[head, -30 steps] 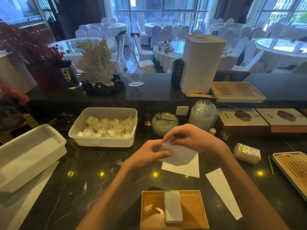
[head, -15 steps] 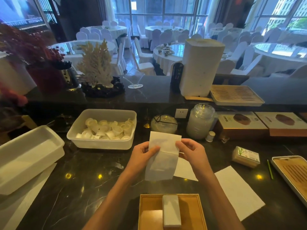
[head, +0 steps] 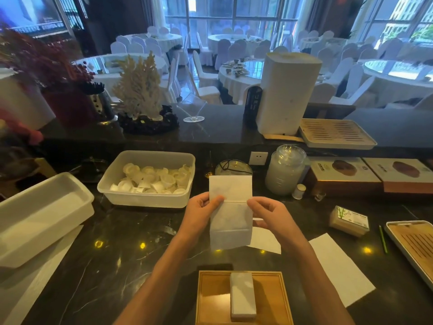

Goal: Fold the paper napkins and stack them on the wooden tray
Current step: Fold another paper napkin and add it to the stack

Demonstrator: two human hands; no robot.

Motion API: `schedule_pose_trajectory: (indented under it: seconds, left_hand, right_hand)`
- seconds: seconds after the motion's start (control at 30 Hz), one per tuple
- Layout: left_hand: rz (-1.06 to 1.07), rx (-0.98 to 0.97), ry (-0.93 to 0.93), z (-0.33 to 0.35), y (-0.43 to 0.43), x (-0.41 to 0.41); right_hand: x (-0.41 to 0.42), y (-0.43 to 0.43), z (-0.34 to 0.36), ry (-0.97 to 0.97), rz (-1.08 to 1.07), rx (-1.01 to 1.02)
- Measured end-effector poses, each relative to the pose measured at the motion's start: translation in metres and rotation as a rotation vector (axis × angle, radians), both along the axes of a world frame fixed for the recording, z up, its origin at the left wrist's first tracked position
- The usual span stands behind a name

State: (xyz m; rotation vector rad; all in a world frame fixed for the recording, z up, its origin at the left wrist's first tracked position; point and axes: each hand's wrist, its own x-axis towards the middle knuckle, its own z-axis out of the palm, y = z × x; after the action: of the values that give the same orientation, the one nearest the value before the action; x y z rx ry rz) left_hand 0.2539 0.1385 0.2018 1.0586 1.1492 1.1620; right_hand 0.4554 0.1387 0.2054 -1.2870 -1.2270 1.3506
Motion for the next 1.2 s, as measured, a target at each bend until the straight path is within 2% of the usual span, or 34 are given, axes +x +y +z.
schedule_pose_trajectory:
  seconds: [0.1, 0.23, 0.5, 0.7, 0.93, 1.07, 1.2]
  left_hand:
    - [0.002, 0.027, 0.050, -0.001, 0.004, -0.002]
    - [-0.098, 0.025, 0.052, -0.003, 0.008, -0.009]
    - [-0.161, 0.041, 0.084, 0.006, 0.008, -0.012]
    - [-0.185, 0.108, 0.029, 0.018, 0.000, -0.012]
    - [-0.325, 0.197, -0.050, 0.030, -0.005, -0.013]
    - [-0.342, 0.118, -0.157, 0.036, -0.008, -0.006]
    - [-0.339, -0.021, -0.126, 0.038, -0.008, -0.003]
  right_hand:
    - [0.000, -0.001, -0.009, -0.041, -0.064, 0.024]
    - [0.003, 0.001, -0.011, -0.027, -0.128, 0.027]
    - [0.005, 0.001, -0.010, -0.004, -0.080, 0.031]
    - [0.011, -0.005, -0.005, 0.067, -0.065, 0.113]
    - [0.020, -0.010, 0.015, 0.009, -0.096, 0.271]
    - [0.020, -0.008, 0.024, 0.010, -0.122, 0.316]
    - [0.022, -0.004, 0.030, 0.011, -0.150, 0.331]
